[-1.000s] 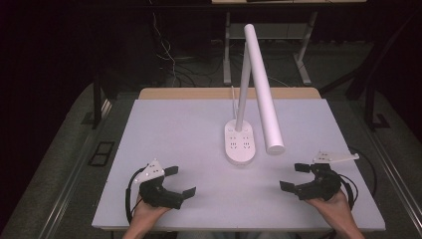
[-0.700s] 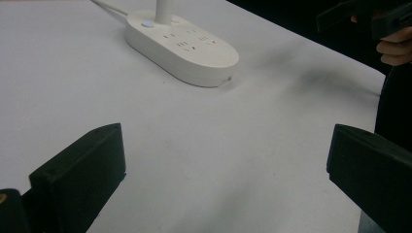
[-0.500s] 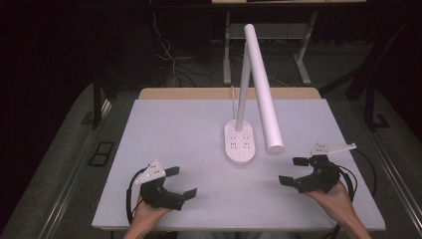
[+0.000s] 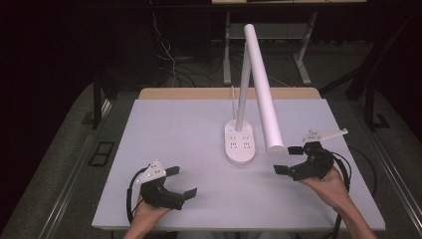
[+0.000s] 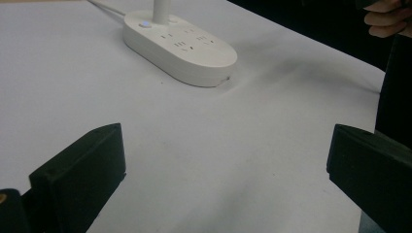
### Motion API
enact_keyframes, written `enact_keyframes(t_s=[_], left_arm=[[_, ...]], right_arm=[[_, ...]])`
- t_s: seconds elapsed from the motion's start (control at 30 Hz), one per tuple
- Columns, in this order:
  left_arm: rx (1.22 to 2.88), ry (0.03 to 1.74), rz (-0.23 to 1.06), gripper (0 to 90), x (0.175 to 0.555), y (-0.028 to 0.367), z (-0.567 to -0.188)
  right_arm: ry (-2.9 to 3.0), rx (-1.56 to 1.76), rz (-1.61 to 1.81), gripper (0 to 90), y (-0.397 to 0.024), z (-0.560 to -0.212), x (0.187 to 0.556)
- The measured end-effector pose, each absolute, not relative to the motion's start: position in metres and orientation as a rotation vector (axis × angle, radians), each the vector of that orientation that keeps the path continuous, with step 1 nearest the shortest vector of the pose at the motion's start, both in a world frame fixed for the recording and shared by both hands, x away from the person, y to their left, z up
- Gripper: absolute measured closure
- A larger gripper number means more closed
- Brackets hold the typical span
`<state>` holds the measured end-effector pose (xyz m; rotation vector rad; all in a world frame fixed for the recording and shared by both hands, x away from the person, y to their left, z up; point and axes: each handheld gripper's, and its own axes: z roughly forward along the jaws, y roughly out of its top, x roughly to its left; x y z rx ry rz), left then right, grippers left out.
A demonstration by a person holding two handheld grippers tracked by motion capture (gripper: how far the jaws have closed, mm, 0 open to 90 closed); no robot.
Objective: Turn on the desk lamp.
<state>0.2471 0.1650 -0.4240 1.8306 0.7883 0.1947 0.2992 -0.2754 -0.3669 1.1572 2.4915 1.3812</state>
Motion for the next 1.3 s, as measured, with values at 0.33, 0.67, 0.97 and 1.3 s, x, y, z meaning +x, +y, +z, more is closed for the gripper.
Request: enact_keyframes(t_s=[0.33, 0.67, 0.97, 1.3], left_arm=[[1.83, 0.791, 0.199, 0.0, 0.247, 0.166, -0.424], [1.829, 0.791, 0.197, 0.0, 0.247, 0.166, -0.424], [1.83, 0.789, 0.197, 0.0, 0.247, 0.167, -0.424], [1.829, 0.787, 0.196, 0.0, 0.247, 0.168, -0.423]], right_arm=[[2.499, 1.144, 1.367, 0.6, -0.272, -0.356, 0.318], [2.513, 1.132, 1.354, 0.6, -0.269, -0.347, 0.338], [2.528, 1.127, 1.333, 0.6, -0.262, -0.348, 0.354], [2.529, 1.15, 1.31, 0.6, -0.259, -0.345, 0.376]])
